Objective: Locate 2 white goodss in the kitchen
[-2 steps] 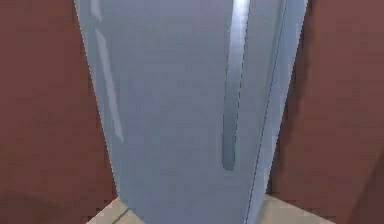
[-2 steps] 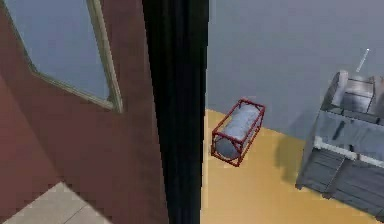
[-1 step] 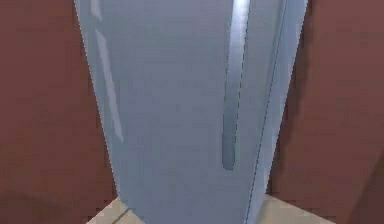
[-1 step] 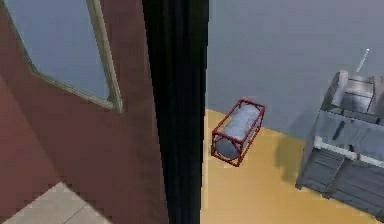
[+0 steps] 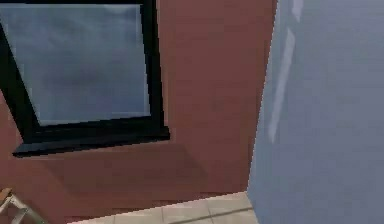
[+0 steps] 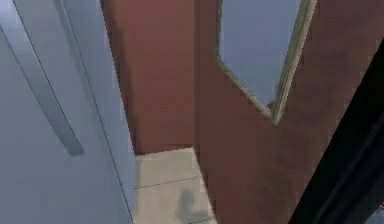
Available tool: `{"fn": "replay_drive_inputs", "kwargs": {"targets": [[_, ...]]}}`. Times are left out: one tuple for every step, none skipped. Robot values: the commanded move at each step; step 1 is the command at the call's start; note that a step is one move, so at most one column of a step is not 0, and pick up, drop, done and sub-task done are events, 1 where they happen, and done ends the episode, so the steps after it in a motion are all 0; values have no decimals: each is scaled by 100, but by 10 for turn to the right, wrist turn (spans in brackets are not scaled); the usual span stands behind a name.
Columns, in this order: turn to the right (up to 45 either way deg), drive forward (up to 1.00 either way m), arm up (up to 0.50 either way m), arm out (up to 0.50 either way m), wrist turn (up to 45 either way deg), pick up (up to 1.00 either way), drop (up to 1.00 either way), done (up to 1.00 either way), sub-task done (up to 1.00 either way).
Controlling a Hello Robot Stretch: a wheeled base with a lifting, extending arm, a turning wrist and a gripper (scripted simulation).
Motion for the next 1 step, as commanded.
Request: {"fn": "replay_drive_inputs", "kwargs": {"targets": [[-450,0,0,0,0,0,0,0,0]]}}
